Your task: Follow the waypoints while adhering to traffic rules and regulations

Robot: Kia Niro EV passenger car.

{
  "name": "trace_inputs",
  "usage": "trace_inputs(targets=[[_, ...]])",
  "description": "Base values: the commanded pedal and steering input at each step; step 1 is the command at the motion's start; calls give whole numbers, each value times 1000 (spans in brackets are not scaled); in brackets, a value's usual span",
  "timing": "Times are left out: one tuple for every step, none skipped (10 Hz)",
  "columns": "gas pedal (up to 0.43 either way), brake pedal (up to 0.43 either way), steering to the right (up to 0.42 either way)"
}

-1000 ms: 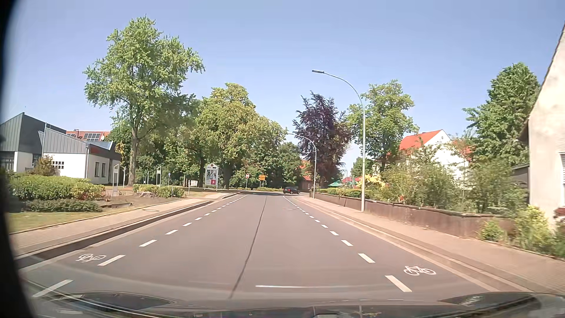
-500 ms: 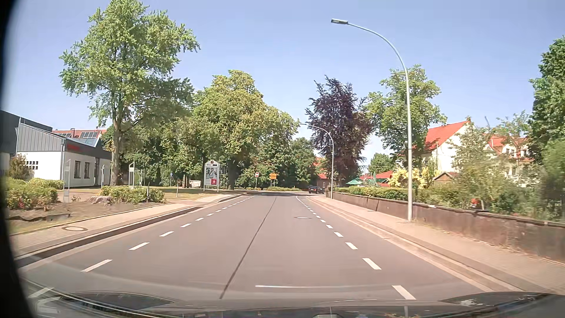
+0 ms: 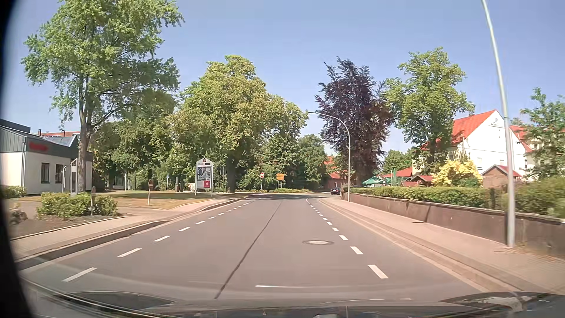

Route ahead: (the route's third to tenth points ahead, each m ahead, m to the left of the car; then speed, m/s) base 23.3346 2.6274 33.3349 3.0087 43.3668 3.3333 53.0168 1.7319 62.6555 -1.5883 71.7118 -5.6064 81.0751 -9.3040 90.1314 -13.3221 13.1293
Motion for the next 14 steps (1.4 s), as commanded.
trace_inputs(targets=[[157, 0, -15], [157, 0, -13], [157, 0, -11], [157, 0, -10], [157, 0, -9], [157, 0, -8], [157, 0, -7], [157, 0, -6], [157, 0, -5], [157, 0, -4], [150, 0, -4], [138, 0, -2], [138, 0, 0], [130, 0, 1]])
